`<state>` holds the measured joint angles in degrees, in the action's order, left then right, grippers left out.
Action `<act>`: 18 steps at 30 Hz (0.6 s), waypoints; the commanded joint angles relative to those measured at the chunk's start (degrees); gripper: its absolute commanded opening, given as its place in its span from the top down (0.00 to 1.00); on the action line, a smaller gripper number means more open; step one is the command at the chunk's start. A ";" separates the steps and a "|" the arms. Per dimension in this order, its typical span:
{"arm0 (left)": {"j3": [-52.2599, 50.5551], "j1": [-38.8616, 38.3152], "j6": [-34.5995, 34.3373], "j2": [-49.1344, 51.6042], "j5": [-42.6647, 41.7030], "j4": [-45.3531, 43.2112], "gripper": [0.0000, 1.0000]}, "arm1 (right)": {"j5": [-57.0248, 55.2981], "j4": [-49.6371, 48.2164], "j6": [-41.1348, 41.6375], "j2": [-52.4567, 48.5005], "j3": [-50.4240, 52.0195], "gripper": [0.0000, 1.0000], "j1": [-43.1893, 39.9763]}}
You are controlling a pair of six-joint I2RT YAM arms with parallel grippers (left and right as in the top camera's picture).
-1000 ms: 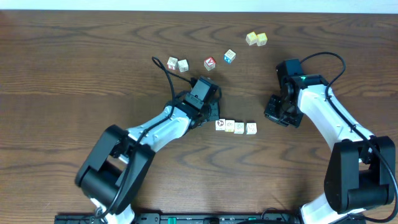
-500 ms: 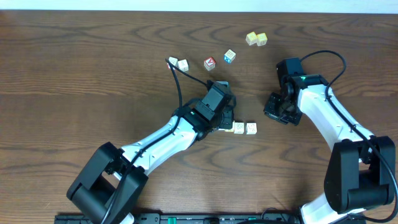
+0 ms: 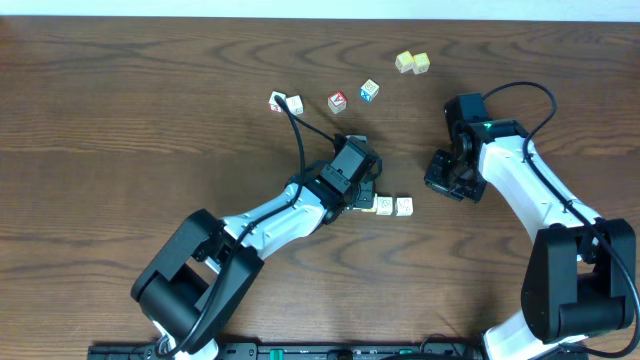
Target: Lift 4 blocks
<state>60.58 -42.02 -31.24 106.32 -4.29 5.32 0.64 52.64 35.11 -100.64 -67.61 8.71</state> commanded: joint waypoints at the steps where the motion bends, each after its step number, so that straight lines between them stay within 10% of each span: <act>1: 1.01 0.20 0.55 0.42 0.66 0.24 0.93 | -0.37 0.11 -0.52 1.16 0.28 0.89 1.20; 18: 1.01 0.20 0.57 0.42 -1.90 0.57 0.93 | -0.37 0.52 -0.52 1.16 0.28 0.90 1.20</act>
<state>60.58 -42.02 -31.22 106.32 -5.56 5.61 0.64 53.04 35.11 -100.64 -67.61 8.71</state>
